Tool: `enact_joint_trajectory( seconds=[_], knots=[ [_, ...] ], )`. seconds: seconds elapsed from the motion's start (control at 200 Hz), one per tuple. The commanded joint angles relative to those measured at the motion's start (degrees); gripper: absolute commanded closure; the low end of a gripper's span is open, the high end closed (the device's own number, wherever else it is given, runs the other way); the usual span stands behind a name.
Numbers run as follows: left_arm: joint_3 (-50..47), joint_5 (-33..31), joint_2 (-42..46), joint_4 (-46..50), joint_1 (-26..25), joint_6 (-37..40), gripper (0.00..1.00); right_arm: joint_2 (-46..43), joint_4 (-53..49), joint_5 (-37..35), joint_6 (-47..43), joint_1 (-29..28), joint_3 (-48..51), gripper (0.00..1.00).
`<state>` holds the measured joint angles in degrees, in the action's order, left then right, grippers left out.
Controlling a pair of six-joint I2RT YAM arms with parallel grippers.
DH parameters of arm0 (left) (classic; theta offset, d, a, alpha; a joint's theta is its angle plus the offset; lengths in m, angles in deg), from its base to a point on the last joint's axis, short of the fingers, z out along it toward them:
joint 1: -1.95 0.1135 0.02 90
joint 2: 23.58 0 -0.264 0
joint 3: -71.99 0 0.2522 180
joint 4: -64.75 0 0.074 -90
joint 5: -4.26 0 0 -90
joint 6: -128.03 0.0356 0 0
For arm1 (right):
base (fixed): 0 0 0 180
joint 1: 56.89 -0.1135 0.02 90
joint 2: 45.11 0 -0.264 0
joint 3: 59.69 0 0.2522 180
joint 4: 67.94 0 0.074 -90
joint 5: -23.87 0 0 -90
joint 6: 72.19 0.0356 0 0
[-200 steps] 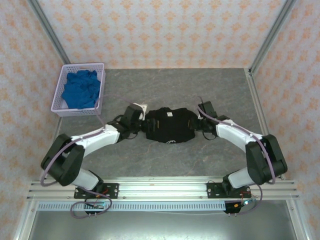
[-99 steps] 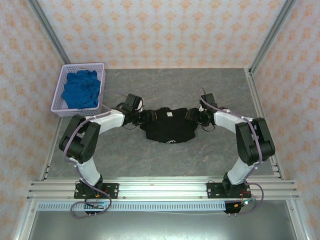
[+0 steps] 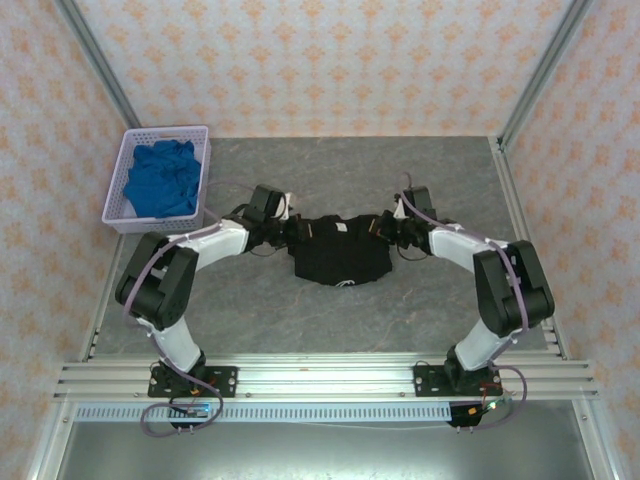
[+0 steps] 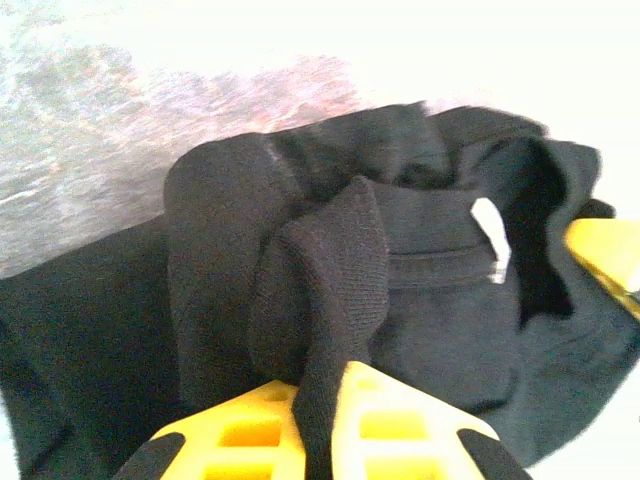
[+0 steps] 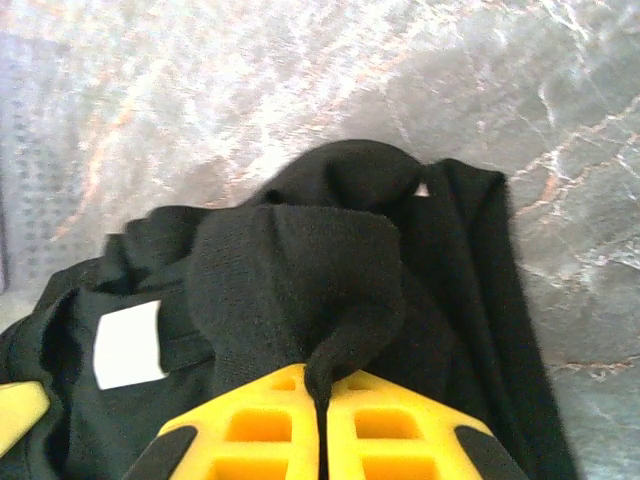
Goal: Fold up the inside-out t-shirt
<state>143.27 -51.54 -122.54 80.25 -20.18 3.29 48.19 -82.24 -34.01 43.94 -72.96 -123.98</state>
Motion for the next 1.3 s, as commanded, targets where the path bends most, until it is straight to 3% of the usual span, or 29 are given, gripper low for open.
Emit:
enact_joint_trajectory(
  seconds=[0.0,0.31,0.405,0.615,0.856,1.026,1.176,1.296],
  knots=[
    [-1.57,3.70,3.62,-6.93,-0.28,-1.23,0.93,-3.81,1.93,2.33,-0.88,-0.02,1.57,0.93],
    [-5.48,6.41,-0.79,-17.51,2.53,-6.30,1.00,1.48,15.79,14.19,7.62,2.00,4.19,0.93],
    [-5.00,3.34,-3.04,-13.65,3.36,-6.08,1.00,3.89,12.71,12.79,7.70,2.10,2.53,0.93],
    [-5.44,-4.72,-5.31,-5.39,3.76,-4.26,0.96,9.04,1.01,2.75,4.94,2.28,-1.11,0.91],
    [-5.92,-10.00,-0.02,2.10,3.60,1.83,0.73,5.85,-11.95,-7.63,-5.53,2.38,-5.54,0.76],
    [-6.49,-12.57,8.31,7.96,2.33,6.26,0.49,-2.06,-16.31,-7.90,-11.25,2.41,-5.75,0.60],
    [-7.80,-13.85,14.47,9.30,-1.88,7.84,0.41,-7.09,-16.18,-6.72,-11.49,0.16,-3.16,0.51],
    [-7.04,-11.96,14.30,8.13,-6.85,9.91,0.39,-7.57,-15.76,-8.10,-10.75,-0.27,-0.98,0.43]
  ],
)
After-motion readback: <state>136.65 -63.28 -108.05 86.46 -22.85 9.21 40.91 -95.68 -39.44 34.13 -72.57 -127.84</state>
